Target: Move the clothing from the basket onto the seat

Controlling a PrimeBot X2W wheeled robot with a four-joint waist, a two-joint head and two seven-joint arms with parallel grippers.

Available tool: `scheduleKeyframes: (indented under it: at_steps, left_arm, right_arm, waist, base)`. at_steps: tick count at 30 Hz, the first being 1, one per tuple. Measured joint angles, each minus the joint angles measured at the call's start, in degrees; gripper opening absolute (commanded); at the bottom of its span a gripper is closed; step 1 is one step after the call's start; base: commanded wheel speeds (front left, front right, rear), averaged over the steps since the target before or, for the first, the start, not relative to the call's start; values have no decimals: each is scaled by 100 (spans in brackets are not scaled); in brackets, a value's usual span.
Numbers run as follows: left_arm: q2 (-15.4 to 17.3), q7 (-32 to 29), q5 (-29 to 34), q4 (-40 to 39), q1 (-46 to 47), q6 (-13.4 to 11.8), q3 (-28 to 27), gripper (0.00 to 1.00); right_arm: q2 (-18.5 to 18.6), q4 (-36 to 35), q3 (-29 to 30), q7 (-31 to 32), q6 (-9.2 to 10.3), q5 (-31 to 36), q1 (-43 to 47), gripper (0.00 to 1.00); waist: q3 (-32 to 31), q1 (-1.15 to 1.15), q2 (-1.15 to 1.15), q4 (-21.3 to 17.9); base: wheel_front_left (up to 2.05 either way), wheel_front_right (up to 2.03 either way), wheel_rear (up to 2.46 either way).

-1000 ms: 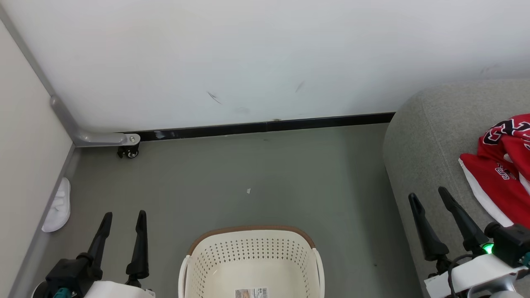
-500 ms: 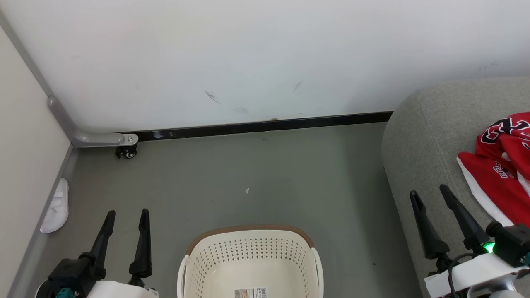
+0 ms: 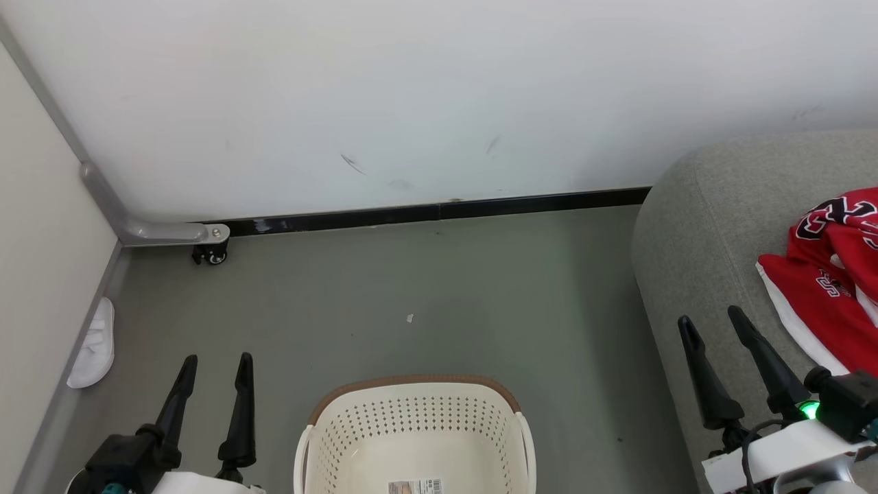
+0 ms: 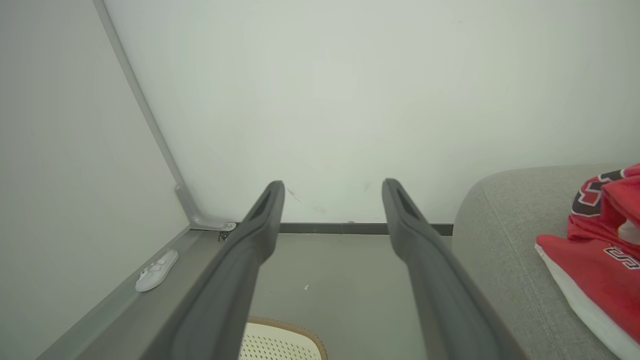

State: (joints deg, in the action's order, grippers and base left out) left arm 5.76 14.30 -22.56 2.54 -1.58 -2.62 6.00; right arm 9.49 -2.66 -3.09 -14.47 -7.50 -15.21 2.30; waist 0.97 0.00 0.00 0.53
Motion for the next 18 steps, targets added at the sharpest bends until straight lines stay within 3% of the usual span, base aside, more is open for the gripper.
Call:
scheduleKeyframes:
  at_steps: [1,9,18]
  left_arm:
    - [-1,0,0,1,0,34,-10,0]
    - [-196,-19,-26,415,-146,31,83,0]
    - [-193,-171,-667,463,-143,85,20,0]
  right_arm:
    - [-2,-1,0,0,0,0,0,0]
    - [-211,379,-113,18,0,-32,227,0]
    - [-227,347,-149,19,0,-650,227,0]
  waist:
    - [-3,0,0,0]
    - [-5,0,0,0]
    - [-6,0,0,-5]
  base:
    - [0,0,0]
    - [0,0,0]
    - [0,0,0]
